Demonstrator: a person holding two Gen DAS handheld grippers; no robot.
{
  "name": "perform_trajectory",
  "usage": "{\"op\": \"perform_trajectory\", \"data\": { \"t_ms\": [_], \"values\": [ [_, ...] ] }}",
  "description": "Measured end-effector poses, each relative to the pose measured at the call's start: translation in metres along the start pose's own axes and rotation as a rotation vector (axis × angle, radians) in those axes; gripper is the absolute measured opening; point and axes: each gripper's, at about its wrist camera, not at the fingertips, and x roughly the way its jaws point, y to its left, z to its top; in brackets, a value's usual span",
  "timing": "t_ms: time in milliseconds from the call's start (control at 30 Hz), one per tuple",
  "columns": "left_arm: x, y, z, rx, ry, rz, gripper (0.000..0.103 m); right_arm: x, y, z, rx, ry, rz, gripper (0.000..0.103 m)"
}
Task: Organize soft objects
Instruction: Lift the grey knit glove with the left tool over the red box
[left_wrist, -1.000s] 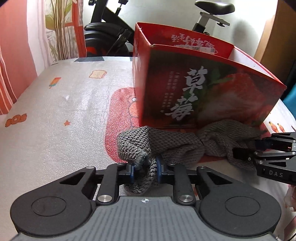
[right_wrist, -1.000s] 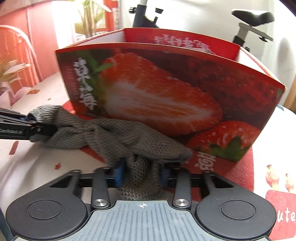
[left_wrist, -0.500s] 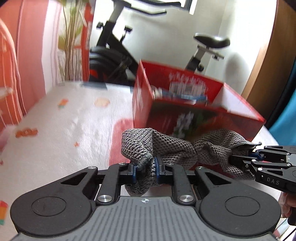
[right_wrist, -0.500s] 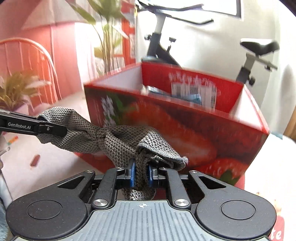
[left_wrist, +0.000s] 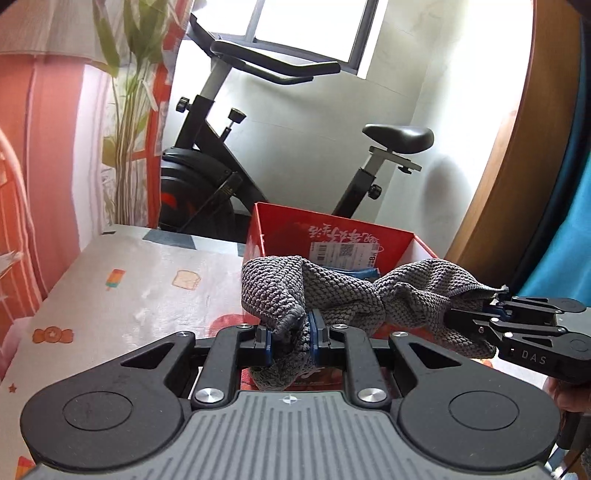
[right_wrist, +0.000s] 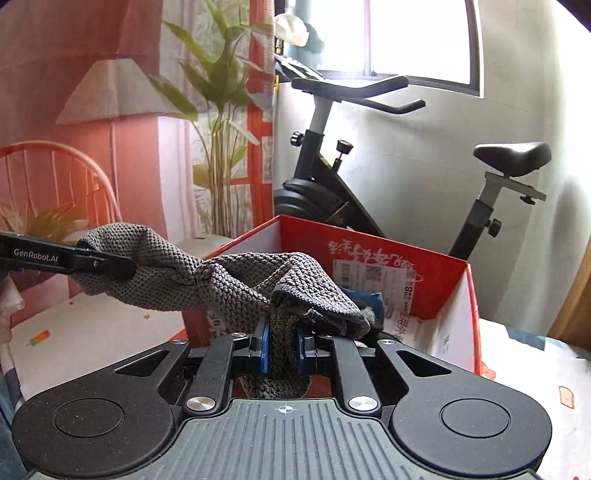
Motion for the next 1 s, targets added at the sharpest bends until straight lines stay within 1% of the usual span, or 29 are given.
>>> {"op": "perform_trajectory", "data": {
  "t_ms": [200, 333, 400, 467, 600, 700, 767, 933, 1000],
  "values": [
    [0.008, -0.003, 0.010, 0.009, 0.005, -0.027, 0.019, 0.002, -0.013, 0.011, 0.016, 0.003, -0.013, 0.013],
    [0.022, -0.007, 0.025, 0.012, 0.022, -0.030, 0.019, 0.007, -0.025, 0.023, 0.029, 0.004, -0.027, 0.013],
    [0.031, -0.010, 0.034, 0.032, 0.015, -0.039, 0.019, 0.012, -0.035, 0.032, 0.043, 0.005, -0.039, 0.013],
    [0.041, -0.015, 0.045, 0.058, 0.006, -0.046, 0.019, 0.019, -0.047, 0.042, 0.048, 0.006, -0.053, 0.013],
    [0.072, -0.026, 0.065, 0.068, 0.011, -0.055, 0.019, 0.046, -0.071, 0.059, 0.065, 0.033, -0.098, 0.013],
    [0.102, -0.033, 0.076, 0.073, 0.046, -0.061, 0.019, 0.074, -0.087, 0.067, 0.074, 0.081, -0.129, 0.013],
    [0.123, -0.038, 0.079, 0.084, 0.085, -0.060, 0.019, 0.094, -0.095, 0.069, 0.067, 0.125, -0.144, 0.013],
    [0.169, -0.034, 0.076, 0.091, 0.196, -0.041, 0.019, 0.134, -0.105, 0.062, 0.063, 0.226, -0.159, 0.013],
    [0.183, -0.030, 0.074, 0.091, 0.228, -0.029, 0.019, 0.146, -0.106, 0.057, 0.059, 0.258, -0.167, 0.013]
  ]
}}
